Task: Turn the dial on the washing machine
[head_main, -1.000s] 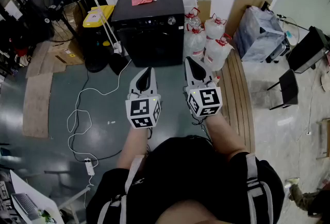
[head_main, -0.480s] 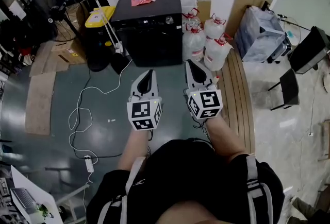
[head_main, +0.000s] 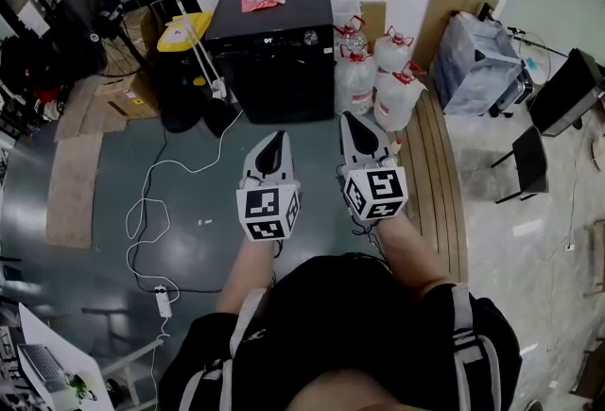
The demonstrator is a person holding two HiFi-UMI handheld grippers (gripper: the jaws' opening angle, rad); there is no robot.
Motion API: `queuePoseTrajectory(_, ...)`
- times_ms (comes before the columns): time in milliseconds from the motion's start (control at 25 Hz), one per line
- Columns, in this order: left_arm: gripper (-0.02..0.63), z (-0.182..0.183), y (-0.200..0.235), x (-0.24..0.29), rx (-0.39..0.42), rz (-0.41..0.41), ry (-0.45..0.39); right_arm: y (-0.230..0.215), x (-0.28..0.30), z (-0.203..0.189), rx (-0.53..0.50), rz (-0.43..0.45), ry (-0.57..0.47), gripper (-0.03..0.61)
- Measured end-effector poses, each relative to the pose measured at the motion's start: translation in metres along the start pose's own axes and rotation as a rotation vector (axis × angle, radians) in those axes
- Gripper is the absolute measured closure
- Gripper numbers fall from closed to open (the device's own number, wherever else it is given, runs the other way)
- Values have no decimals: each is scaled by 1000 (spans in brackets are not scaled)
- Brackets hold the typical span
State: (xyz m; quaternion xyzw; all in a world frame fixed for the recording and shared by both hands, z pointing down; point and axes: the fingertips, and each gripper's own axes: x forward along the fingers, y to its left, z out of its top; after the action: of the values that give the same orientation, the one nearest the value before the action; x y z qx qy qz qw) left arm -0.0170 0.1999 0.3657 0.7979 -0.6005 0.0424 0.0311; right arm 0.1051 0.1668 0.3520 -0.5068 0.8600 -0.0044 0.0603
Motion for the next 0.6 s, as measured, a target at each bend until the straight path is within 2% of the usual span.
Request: queuePoseTrajectory(600,618,-5,43,-19,11,-43,-36,43,12,-9,-29,-57,-4,571)
